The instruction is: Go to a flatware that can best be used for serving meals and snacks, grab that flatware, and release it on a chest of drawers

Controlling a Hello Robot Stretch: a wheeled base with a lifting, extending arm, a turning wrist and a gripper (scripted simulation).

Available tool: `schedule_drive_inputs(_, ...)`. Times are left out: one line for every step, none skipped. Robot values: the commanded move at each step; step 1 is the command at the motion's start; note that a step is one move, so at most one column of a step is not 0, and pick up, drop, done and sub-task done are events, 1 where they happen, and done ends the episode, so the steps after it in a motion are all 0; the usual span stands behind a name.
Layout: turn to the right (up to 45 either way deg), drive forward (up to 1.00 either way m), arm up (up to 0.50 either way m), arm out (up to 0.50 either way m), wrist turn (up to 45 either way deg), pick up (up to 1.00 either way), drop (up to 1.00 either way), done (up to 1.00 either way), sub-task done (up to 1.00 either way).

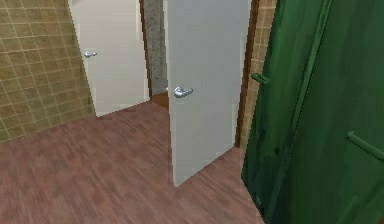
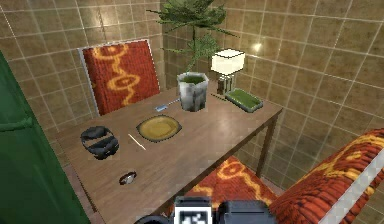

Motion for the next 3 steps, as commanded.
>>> schedule_drive_inputs(0.0,0.00,0.00,0.50,0.0,0.00,0.00,0.00,0.00)
schedule_drive_inputs(0.0,0.00,0.00,0.00,45.0,0.00,0.00,0.00,0.00)
schedule_drive_inputs(0.0,0.00,0.00,0.00,45.0,0.00,0.00,0.00,0.00)
